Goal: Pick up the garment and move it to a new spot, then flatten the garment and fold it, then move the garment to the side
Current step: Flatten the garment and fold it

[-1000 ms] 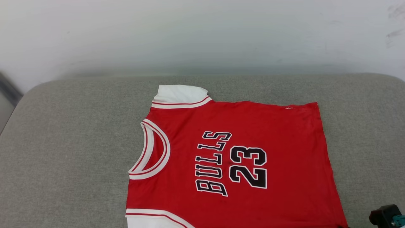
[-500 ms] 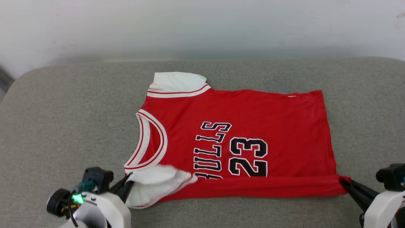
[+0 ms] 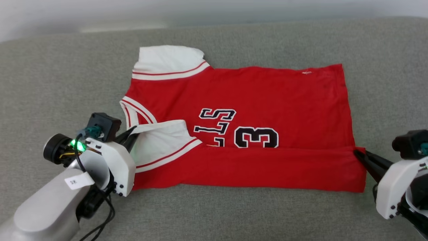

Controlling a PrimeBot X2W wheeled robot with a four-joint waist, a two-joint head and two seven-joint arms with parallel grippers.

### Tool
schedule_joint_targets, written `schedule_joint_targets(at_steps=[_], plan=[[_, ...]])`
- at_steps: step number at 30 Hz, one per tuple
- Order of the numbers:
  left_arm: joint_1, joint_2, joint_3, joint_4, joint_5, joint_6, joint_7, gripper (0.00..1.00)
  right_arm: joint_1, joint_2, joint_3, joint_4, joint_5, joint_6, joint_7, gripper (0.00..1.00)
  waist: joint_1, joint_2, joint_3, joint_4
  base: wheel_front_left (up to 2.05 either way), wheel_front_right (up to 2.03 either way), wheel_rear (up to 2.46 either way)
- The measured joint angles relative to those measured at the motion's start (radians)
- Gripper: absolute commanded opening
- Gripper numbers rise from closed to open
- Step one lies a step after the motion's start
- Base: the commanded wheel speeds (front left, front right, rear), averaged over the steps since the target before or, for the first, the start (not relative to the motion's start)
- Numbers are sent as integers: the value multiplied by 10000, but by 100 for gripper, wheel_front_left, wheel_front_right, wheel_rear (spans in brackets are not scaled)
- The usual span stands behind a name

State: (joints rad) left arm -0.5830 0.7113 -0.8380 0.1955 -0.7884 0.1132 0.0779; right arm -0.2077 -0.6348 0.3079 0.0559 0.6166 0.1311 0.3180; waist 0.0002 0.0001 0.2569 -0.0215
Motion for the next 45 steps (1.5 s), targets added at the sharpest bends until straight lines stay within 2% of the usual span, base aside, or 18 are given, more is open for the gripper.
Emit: schedule_joint_targets(at_steps=[5, 8, 13, 14, 15, 16, 17, 21, 25, 27, 28, 32, 33, 36, 40, 45], plan=[[-395, -322, -151, 1124, 21, -347, 81, 0, -732, 203, 516, 746, 86, 0, -136, 0, 1, 0, 591, -115, 0, 0, 0], [-597, -802, -244, 2207, -94, -696, -73, 0, -1381, 336, 1126, 1693, 75, 0, -360, 0, -1, 0, 981, -153, 0, 0, 0], [-770, -1174, -278, 2924, -167, -1020, -353, 0, -1708, 341, 1538, 2155, 226, -2, -623, 0, -1, 0, 979, -81, 0, 0, 0], [-783, -1277, -276, 3062, -192, -1051, -416, 37, -1771, 349, 1590, 2220, 303, -2, -708, 0, -1, 0, 931, -62, 0, 0, 0], [-817, -1325, -299, 3193, -167, -1060, -476, 100, -1812, 341, 1634, 2272, 351, -2, -759, 2, -1, 0, 874, -42, 0, 0, 0], [-860, -1379, -332, 3302, -144, -1103, -476, 100, -1818, 320, 1693, 2299, 374, -2, -817, 48, -1, 0, 804, -18, 0, 0, 0], [-902, -1411, -359, 3382, -121, -1143, -481, 100, -1817, 303, 1733, 2309, 426, -2, -895, 100, 0, 0, 722, 8, 0, 0, 0], [-1054, -1216, -422, 3461, -31, -1285, -435, 100, -1771, 90, 1708, 2105, 596, -2, -1156, 100, -1, 0, 314, 121, 0, 0, 0], [-1459, -817, -477, 2966, 6, -1371, 284, 100, -1535, -119, 1547, 1778, 633, -2, -1237, 100, -1, 0, -137, 245, 0, 0, 0], [-1746, -430, -558, 2474, -100, -1488, 1214, 100, -1336, -205, 1421, 1546, 650, 0, -1218, 100, -2, 0, -429, 339, 0, 0, 0], [-1746, -430, -558, 2474, -100, -1488, 1214, 100, -1336, -205, 1421, 1546, 650, 0, -1218, 100, -2, 0, -429, 339, 0, 0, 0], [-2182, 17, -679, 1829, -453, -1685, 2836, 100, -1119, -222, 1229, 1302, 598, -2, -1039, 100, -2, 0, -664, 442, 0, 0, 0], [-2409, 234, -759, 1436, -1047, -1829, 4232, 100, -1011, -188, 1131, 1114, 523, 0, -878, 100, -2, 0, -734, 462, 0, 0, 0], [-2522, 428, -938, 1195, -1526, -1902, 5588, 100, -984, -113, 1093, 943, 472, 0, -698, 100, -2, 0, -725, 421, 0, 0, 0], [-2582, 573, -1072, 1049, -2036, -1904, 6732, 100, -979, 6, 1068, 721, 355, -2, -510, 100, -2, 0, -618, 314, 0, 0, 0], [-2363, 560, -1377, 1051, -2263, -1816, 7407, 100, -999, 79, 1074, 573, 322, -2, -303, 100, -2, 0, -373, 137, 0, 0, 0]])
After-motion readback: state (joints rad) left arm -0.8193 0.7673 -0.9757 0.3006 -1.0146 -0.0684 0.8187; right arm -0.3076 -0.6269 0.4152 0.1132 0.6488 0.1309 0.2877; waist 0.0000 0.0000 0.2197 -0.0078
